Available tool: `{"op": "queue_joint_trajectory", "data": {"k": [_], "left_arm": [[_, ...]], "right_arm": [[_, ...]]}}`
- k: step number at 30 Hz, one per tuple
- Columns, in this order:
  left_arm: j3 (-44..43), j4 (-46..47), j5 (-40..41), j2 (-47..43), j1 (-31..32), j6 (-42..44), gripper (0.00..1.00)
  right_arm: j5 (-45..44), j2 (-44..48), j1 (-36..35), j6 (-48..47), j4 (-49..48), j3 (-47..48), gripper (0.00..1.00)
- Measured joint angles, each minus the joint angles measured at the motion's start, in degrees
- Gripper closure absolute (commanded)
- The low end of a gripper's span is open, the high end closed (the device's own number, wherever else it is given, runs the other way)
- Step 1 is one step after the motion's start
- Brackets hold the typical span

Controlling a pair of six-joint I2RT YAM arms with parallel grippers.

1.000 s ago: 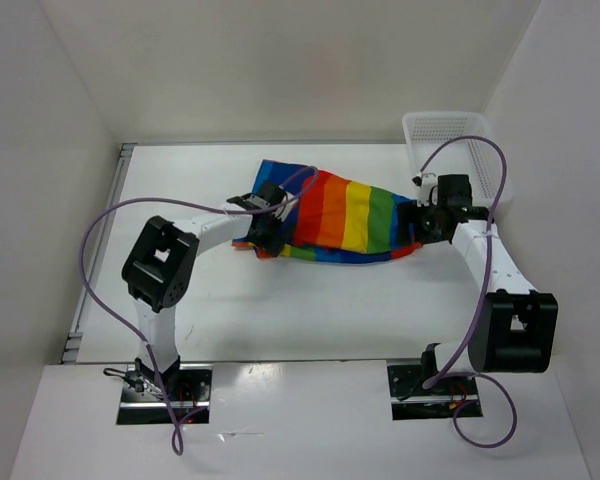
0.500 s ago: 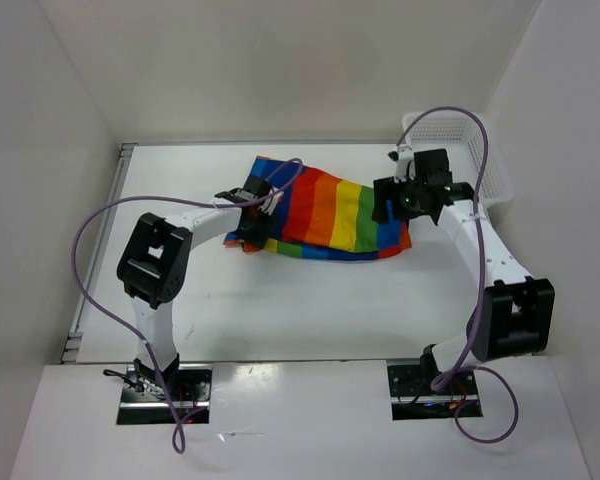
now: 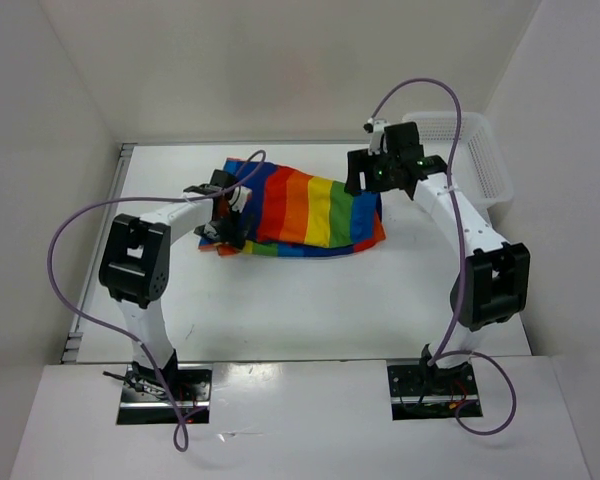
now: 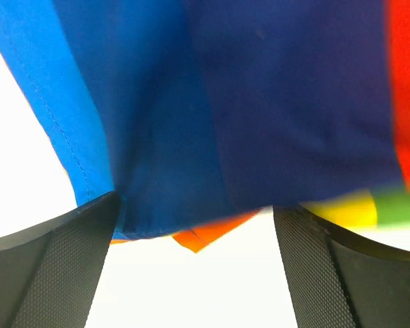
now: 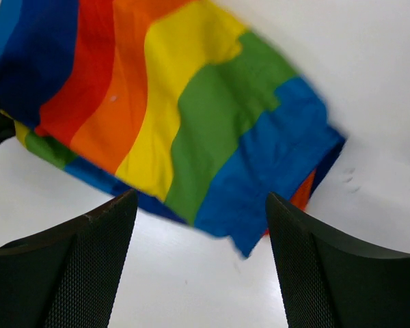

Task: Fold and stack the shorts
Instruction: Fold the shorts

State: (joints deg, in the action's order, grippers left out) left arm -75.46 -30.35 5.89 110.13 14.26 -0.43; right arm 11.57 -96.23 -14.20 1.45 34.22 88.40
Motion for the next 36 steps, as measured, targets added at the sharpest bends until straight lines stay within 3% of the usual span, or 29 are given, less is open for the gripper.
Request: {"op": "queue_joint_trajectory", "data": {"k": [4,8,11,18,22,23,27,30,36], "left_arm": [[1.5,-5.9,-4.8,-6.5,0.0,0.2,0.00],[1.3,-7.2,-6.1,-13.4,-4.8,0.2,0.00],[1.7,-7.1,-4.3,-14.7,-6.9,0.2,0.00],[9.8,-4.9,3.5,-12.5,-1.8,0.2,0.00],[10.7,-3.4,6.6,-11.2,-2.6,0.2,0.08],[10.8,-2.6,7.4,-11.2,-2.9,0.2,0.17],[11.0,-0.3,10.2,-10.5,-3.4,0.2,0.36],[11.0,0.5,11.5,-9.5,-3.2,0.3,0.36],[11.2,0.7,13.9,-9.4,-2.9,0.3,0.24]], "right_arm": [[4.2,2.1,0.0,0.9,0.2,-8.0,0.21],[5.5,1.7,0.0,1.0,1.5,-12.1,0.22],[4.5,1.0,0.0,0.3,1.3,-12.1,0.22],[-0.4,-0.6,0.1,-2.0,1.2,-12.1,0.22],[0.2,-0.6,0.9,-2.6,1.0,-12.6,0.22],[0.8,-0.7,1.2,-2.6,0.9,-13.0,0.22],[3.9,-2.3,2.1,-2.6,0.9,-13.2,0.22],[5.9,-4.0,2.8,-2.6,0.9,-13.2,0.22],[7.2,-5.5,3.9,-2.4,0.9,-13.2,0.21]]}}
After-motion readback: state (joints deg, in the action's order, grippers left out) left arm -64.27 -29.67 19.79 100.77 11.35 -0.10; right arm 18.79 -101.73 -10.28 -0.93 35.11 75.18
